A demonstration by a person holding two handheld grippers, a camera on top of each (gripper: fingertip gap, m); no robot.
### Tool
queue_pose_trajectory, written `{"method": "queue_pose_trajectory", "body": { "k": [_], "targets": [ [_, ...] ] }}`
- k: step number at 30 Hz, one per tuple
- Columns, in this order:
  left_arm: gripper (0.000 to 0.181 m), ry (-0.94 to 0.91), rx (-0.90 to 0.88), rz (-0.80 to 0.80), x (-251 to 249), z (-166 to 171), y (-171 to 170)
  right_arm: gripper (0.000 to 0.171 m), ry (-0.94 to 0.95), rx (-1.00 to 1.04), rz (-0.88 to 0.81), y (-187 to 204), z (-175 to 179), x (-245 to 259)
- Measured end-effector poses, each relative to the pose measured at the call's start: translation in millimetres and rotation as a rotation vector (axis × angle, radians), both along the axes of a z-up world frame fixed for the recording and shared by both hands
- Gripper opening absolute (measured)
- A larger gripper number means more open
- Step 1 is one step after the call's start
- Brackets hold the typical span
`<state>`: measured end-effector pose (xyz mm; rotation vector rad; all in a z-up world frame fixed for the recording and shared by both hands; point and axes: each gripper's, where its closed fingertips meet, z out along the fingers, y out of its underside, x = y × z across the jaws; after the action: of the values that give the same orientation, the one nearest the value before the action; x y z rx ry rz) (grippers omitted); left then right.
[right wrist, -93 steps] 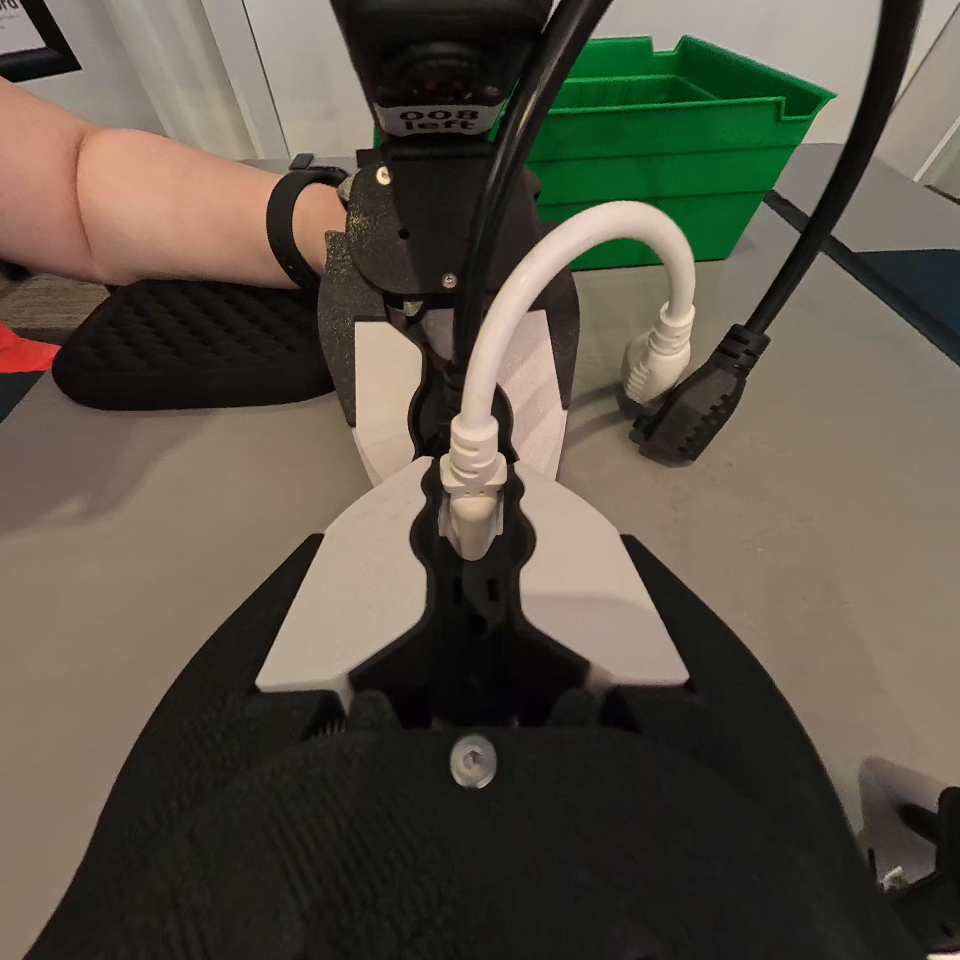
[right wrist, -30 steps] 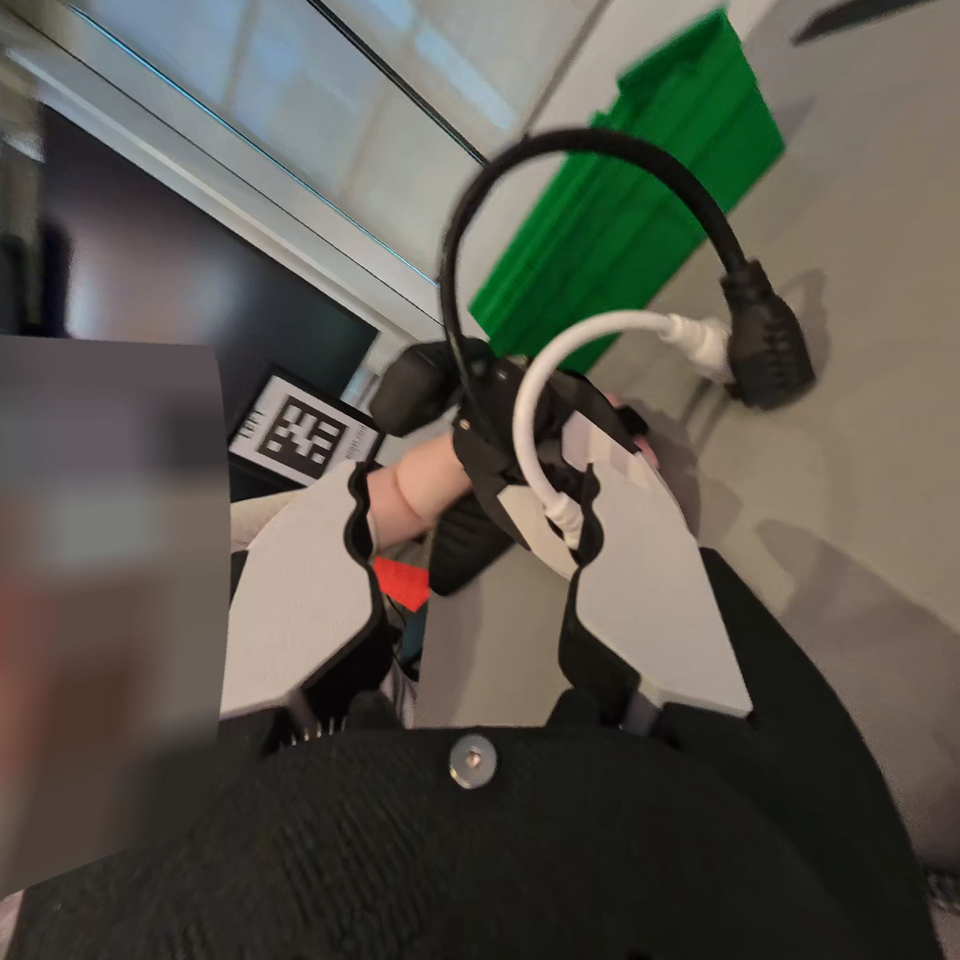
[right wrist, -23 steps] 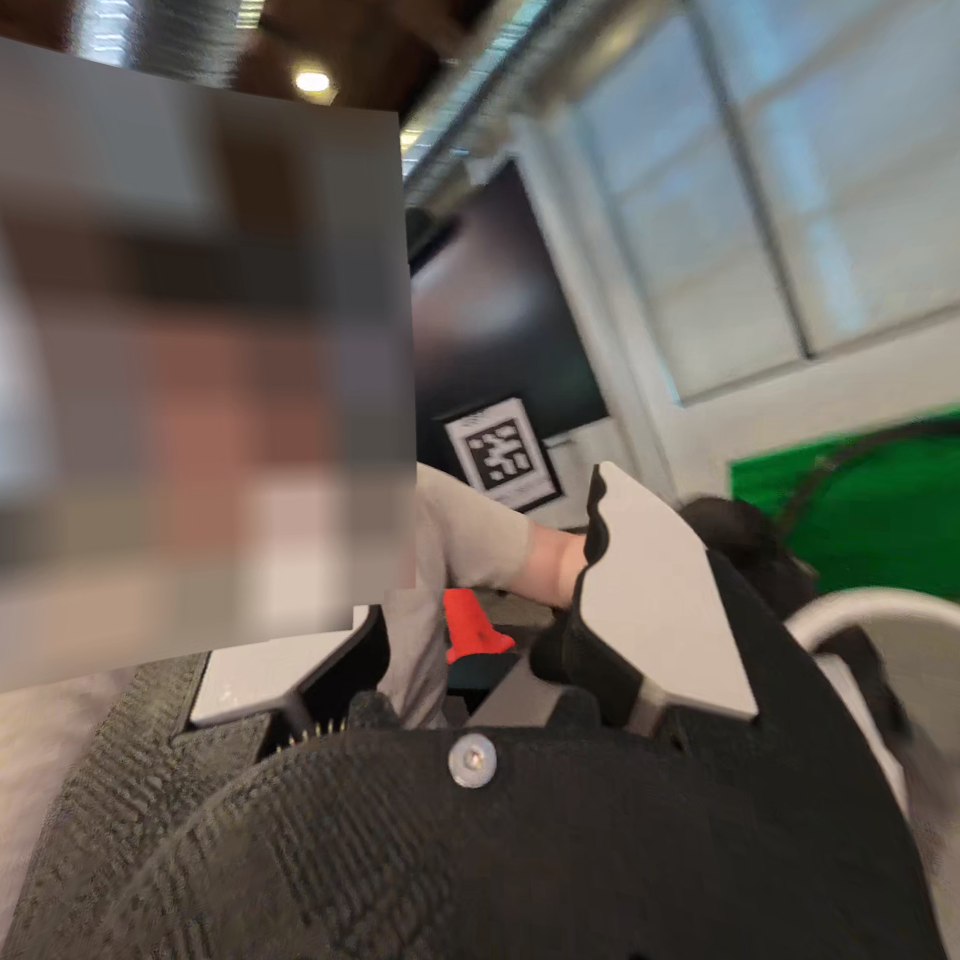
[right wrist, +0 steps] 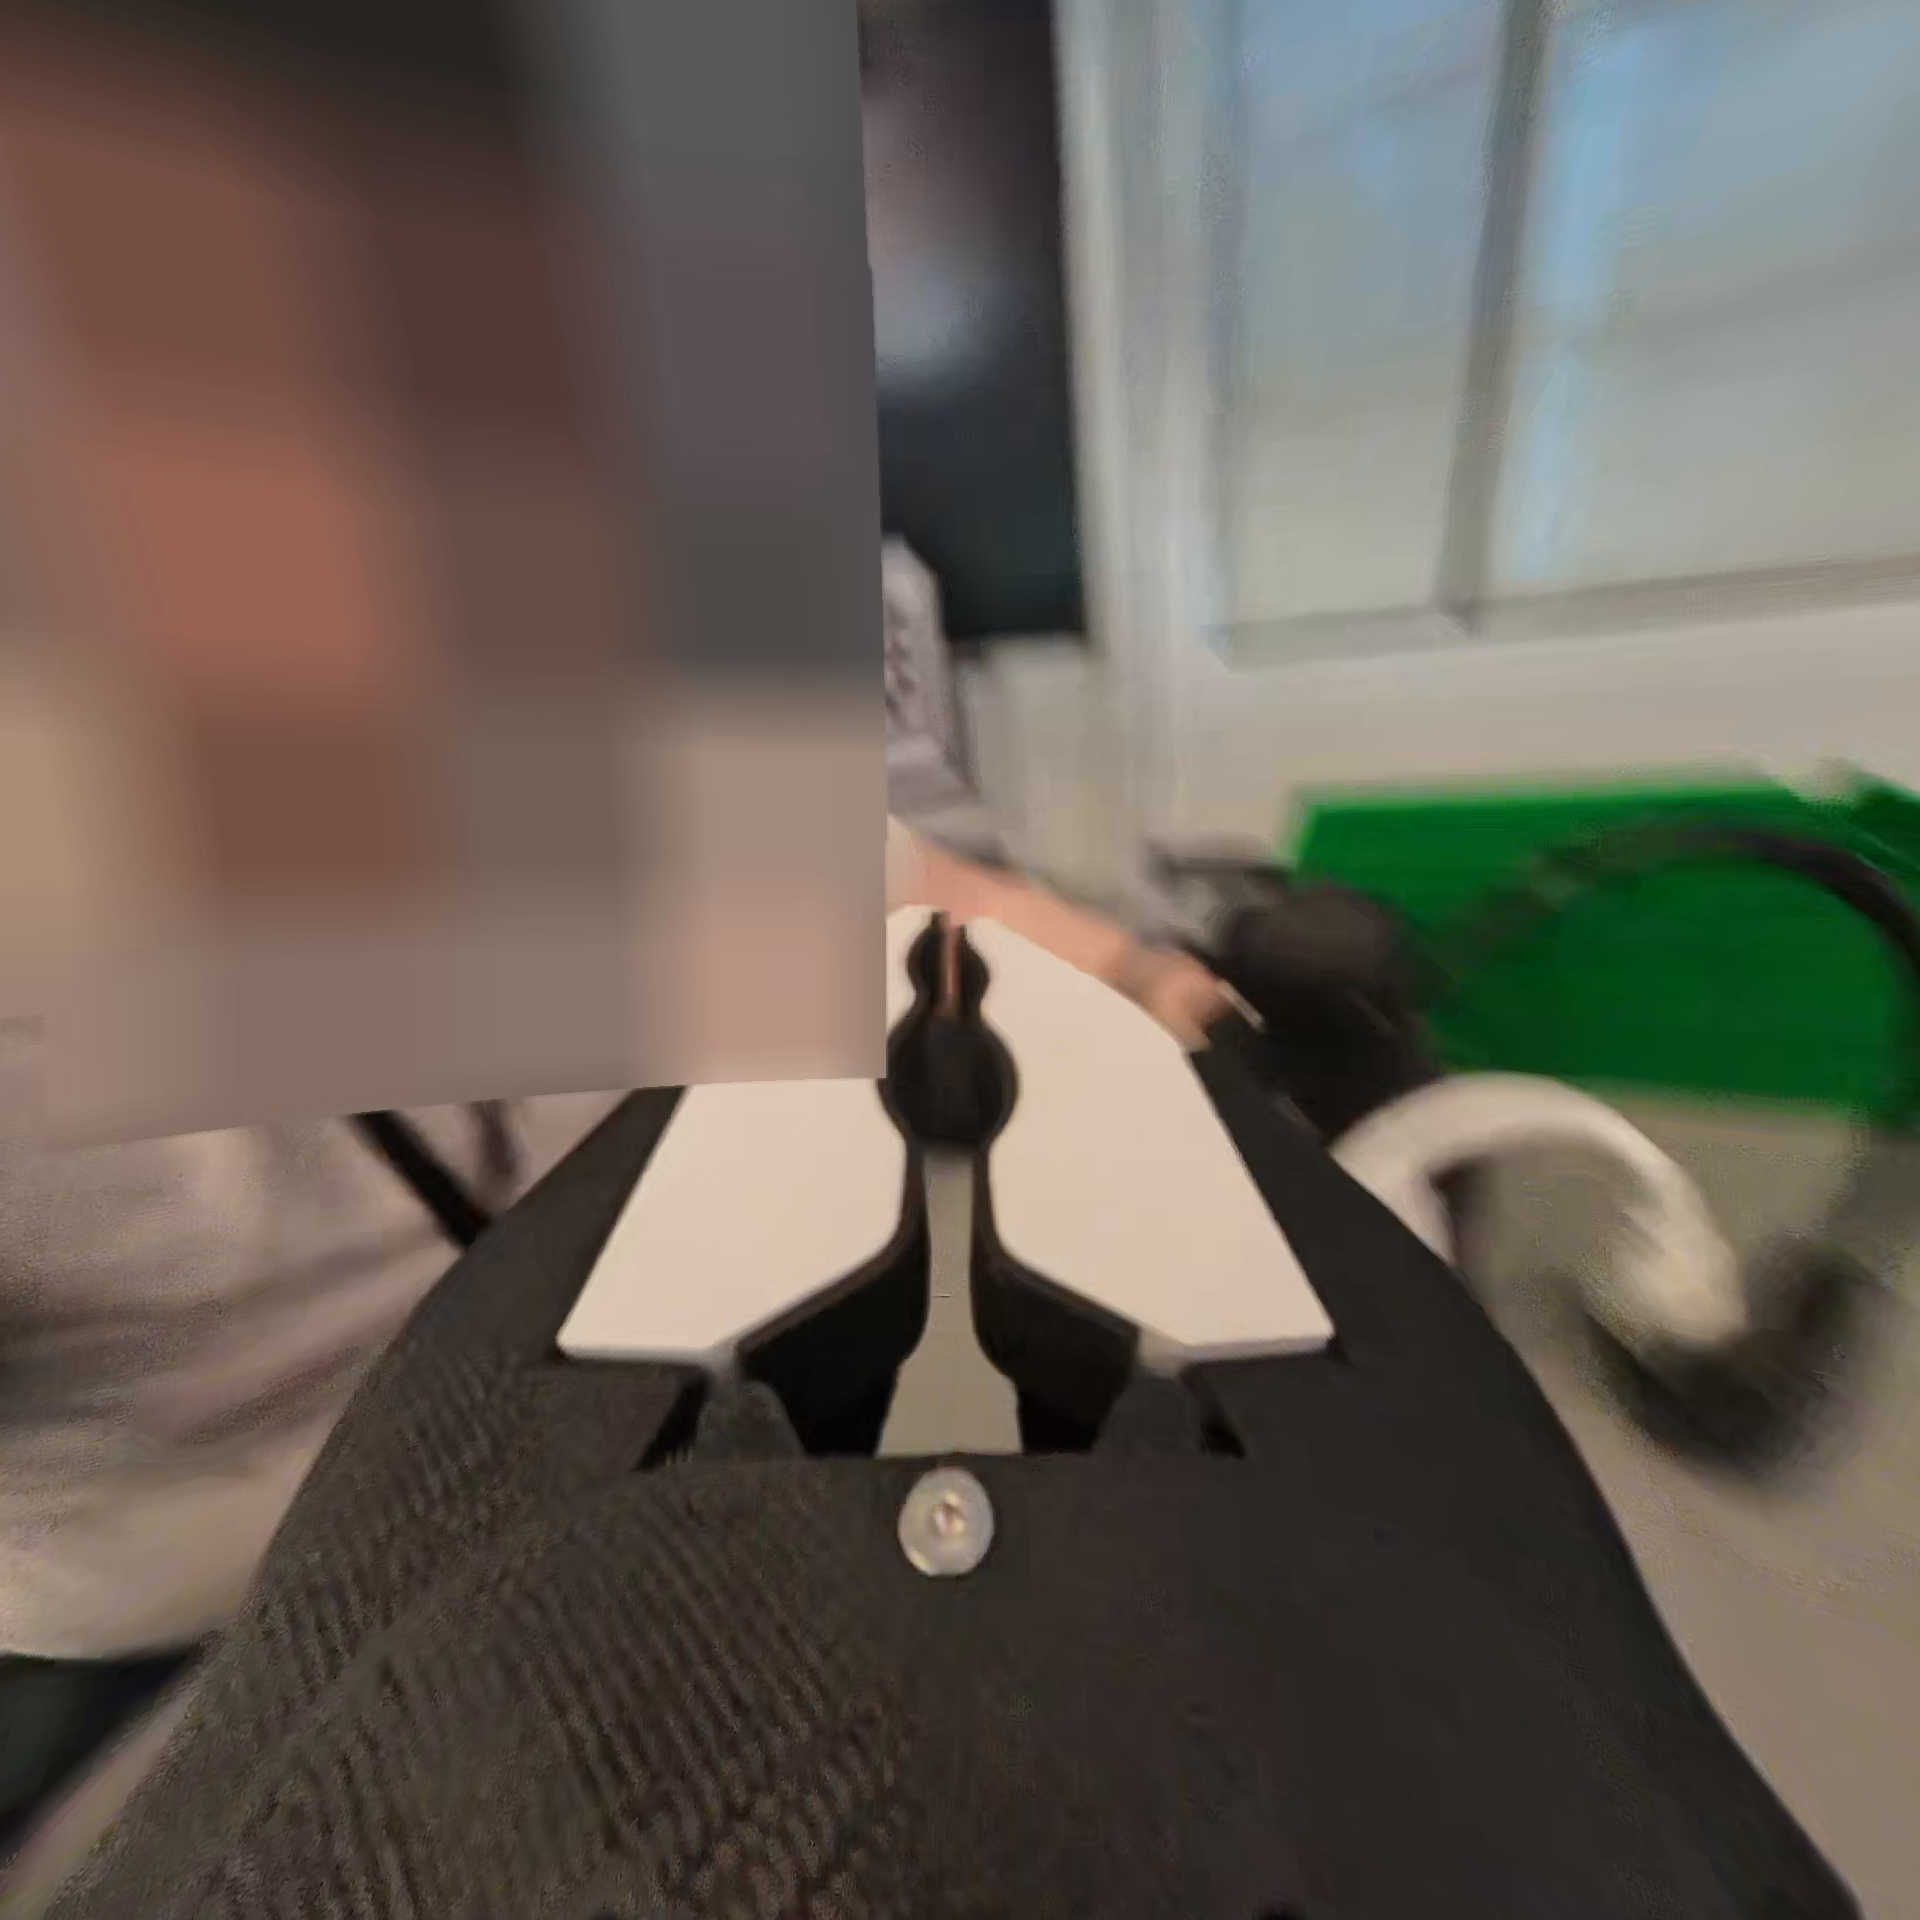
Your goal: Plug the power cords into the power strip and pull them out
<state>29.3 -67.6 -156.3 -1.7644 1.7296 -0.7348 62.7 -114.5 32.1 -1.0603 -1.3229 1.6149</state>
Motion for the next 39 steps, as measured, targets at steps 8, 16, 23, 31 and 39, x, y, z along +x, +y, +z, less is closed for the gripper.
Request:
{"method": "queue_pose_trajectory", "body": {
  "k": [8, 16, 23, 31, 39],
  "targets": [
    [0.045, 0.002, 0.001, 0.001, 0, 0, 0, 0.025, -0.61, 0.298, -0.322, 48, -113, -26],
    [0.045, 0.003, 0.001, 0.004, 0, 0, 0, 0.03, -0.676, 0.232, -0.347, 52, -140, -48],
    [0.045, 0.004, 0.0, 0.006, 0, 0, 0, 0.023, -0.615, 0.135, -0.379, 54, -139, -50],
    [0.045, 0.01, -0.006, -0.006, -1, 0, -1, 0.022, -0.588, 0.135, -0.375, 52, -139, -51],
    [0.027, -0.19, -0.079, 0.049, 3, 46, 6, 0.023, -0.589, 0.196, -0.372, 58, -140, -37]
  ]
}}
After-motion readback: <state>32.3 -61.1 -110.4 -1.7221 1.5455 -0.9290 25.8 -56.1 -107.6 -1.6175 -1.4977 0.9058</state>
